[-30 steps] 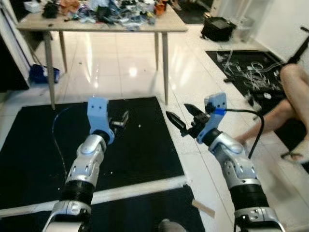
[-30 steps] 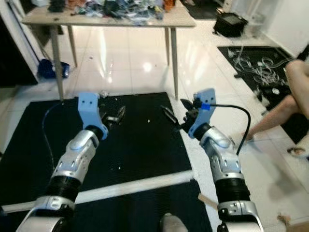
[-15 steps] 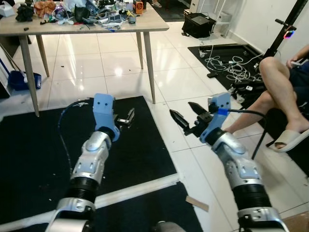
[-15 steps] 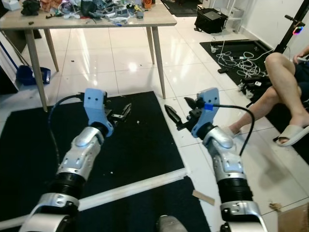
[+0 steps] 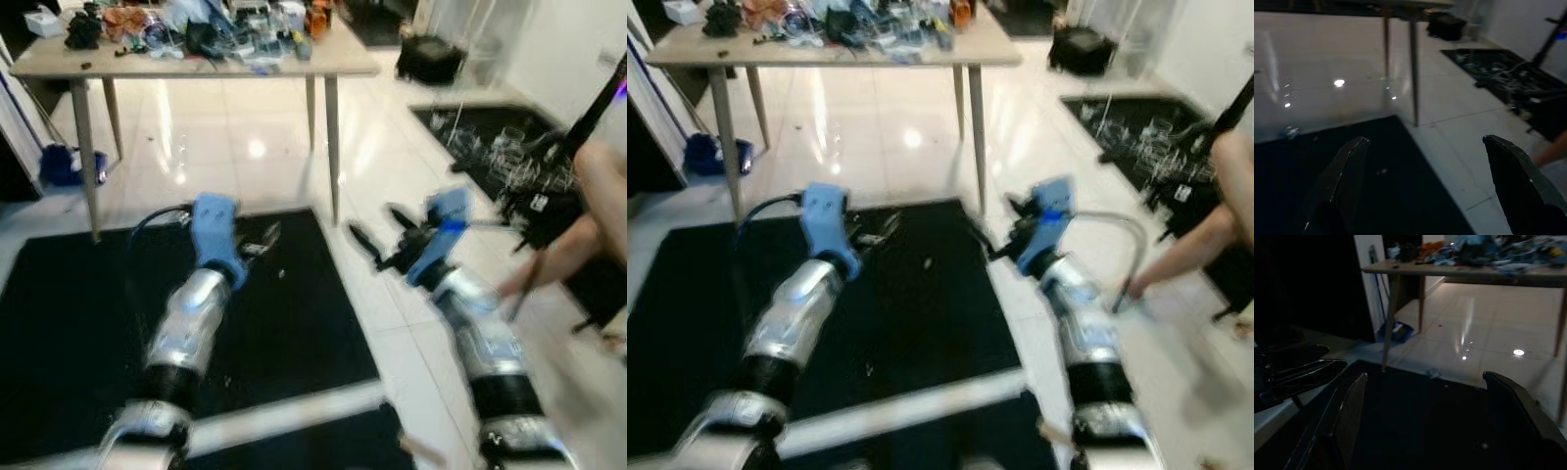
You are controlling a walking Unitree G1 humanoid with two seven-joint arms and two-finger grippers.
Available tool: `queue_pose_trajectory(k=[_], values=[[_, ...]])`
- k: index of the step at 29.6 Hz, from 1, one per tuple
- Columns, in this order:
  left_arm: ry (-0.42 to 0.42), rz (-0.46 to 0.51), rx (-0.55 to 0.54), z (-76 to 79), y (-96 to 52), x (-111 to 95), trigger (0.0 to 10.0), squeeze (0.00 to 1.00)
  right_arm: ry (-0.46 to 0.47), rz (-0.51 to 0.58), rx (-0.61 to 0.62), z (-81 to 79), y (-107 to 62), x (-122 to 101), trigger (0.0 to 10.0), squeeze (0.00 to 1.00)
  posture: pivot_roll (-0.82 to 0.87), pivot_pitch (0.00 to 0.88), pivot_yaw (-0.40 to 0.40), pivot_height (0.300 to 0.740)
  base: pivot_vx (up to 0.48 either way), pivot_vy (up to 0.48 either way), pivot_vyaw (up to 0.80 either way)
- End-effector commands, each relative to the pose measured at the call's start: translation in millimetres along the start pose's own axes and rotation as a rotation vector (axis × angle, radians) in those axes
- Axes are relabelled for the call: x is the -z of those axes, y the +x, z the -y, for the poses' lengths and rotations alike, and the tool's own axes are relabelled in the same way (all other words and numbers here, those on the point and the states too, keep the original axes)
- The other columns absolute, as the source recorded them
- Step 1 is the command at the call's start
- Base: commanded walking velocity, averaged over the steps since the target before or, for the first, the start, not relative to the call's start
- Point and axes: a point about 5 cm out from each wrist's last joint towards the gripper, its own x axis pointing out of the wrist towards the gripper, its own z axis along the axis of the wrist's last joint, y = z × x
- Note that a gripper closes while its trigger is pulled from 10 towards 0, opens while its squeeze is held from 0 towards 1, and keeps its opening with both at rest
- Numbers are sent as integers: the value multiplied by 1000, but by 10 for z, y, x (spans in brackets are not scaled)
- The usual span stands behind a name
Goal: Picking trash to rubbish bin
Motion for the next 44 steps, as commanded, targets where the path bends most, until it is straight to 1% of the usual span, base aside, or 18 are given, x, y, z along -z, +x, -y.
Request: queue_pose_trajectory(k=[1, 8, 18, 44], values=[[-13, -22, 22, 44, 4, 46, 10000, 0, -5, -14, 26, 68, -56, 27, 10000, 0, -87, 0, -32, 740, 337, 0, 0], [-12, -22, 29, 51, 5, 45, 10000, 0, -1, -20, 27, 71, -55, 35, 10000, 0, -87, 0, -32, 740, 335, 0, 0], [-12, -16, 37, 62, 5, 37, 10000, 0, -4, -33, 21, 70, -49, 48, 10000, 0, -89, 0, -33, 740, 331, 0, -787], [-4, -15, 41, 67, 3, 39, 10000, 0, -1, -23, 29, 79, -56, 56, 10000, 0, -90, 0, -35, 740, 327, 0, 0]])
